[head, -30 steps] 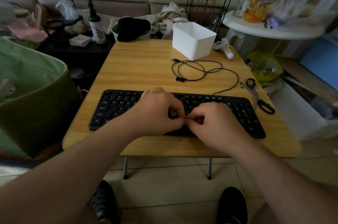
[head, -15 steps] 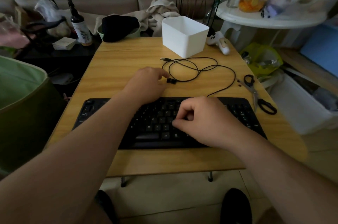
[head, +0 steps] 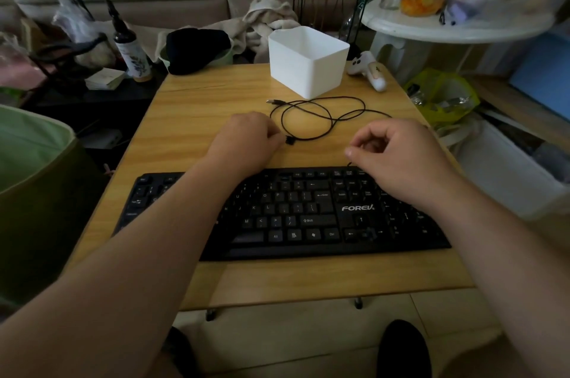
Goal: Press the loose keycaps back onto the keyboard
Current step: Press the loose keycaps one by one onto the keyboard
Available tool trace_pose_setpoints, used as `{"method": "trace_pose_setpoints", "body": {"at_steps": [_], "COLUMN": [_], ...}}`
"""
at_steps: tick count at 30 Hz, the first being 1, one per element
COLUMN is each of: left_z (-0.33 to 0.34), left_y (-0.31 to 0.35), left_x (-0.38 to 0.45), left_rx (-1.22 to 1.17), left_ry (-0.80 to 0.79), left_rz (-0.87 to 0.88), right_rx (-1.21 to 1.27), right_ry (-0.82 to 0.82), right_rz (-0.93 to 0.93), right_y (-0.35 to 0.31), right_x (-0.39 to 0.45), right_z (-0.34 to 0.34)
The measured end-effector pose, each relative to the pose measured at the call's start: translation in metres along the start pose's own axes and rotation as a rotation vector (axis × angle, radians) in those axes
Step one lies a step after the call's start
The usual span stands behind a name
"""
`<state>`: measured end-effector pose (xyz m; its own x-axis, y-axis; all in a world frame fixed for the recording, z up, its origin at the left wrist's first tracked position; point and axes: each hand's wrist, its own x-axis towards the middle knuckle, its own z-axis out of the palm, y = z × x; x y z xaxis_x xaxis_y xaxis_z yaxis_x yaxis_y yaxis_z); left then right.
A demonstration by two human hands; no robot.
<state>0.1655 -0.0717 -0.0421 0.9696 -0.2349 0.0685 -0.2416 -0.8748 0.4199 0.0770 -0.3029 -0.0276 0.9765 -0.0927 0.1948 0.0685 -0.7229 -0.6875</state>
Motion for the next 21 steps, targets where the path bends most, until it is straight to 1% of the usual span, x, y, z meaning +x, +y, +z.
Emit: {"method": "trace_pose_setpoints", "body": {"at_steps": [1, 2, 4, 6, 7, 9, 11, 14, 17, 21], "left_z": [-0.002, -0.003, -0.004, 0.0, 0.001, 0.004, 0.005, 0.004, 0.003, 0.003], "left_y": [0.006, 0.014, 0.029, 0.038, 0.041, 0.045, 0.046, 0.047, 0.046, 0.044], "left_x": [-0.008, -0.017, -0.033, -0.046, -0.05, -0.055, -0.057, -0.059, -0.06, -0.061], "left_rx": [-0.127, -0.303, -0.695, -1.011, -1.131, -1.298, -1.394, -1.44, -1.44, -1.383], "left_ry": [-0.003, -0.025, -0.133, -0.249, -0.283, -0.308, -0.324, -0.335, -0.334, -0.333], "left_rz": [-0.001, 0.001, -0.007, -0.045, -0.076, -0.136, -0.175, -0.195, -0.192, -0.158], "right_rx": [0.016, 0.035, 0.062, 0.077, 0.085, 0.111, 0.14, 0.141, 0.136, 0.116], "right_ry": [-0.006, -0.015, -0.011, 0.044, 0.077, 0.127, 0.158, 0.198, 0.206, 0.211], "right_rz": [-0.03, -0.065, -0.141, -0.229, -0.271, -0.317, -0.335, -0.344, -0.353, -0.373], "right_y": [-0.002, -0.005, -0.011, -0.017, -0.019, -0.022, -0.023, -0.024, -0.024, -0.024], "right_x": [-0.001, -0.002, -0.007, -0.011, -0.013, -0.015, -0.017, -0.017, -0.017, -0.017], "right_z": [0.002, 0.003, 0.006, 0.008, 0.01, 0.011, 0.013, 0.013, 0.012, 0.013]}}
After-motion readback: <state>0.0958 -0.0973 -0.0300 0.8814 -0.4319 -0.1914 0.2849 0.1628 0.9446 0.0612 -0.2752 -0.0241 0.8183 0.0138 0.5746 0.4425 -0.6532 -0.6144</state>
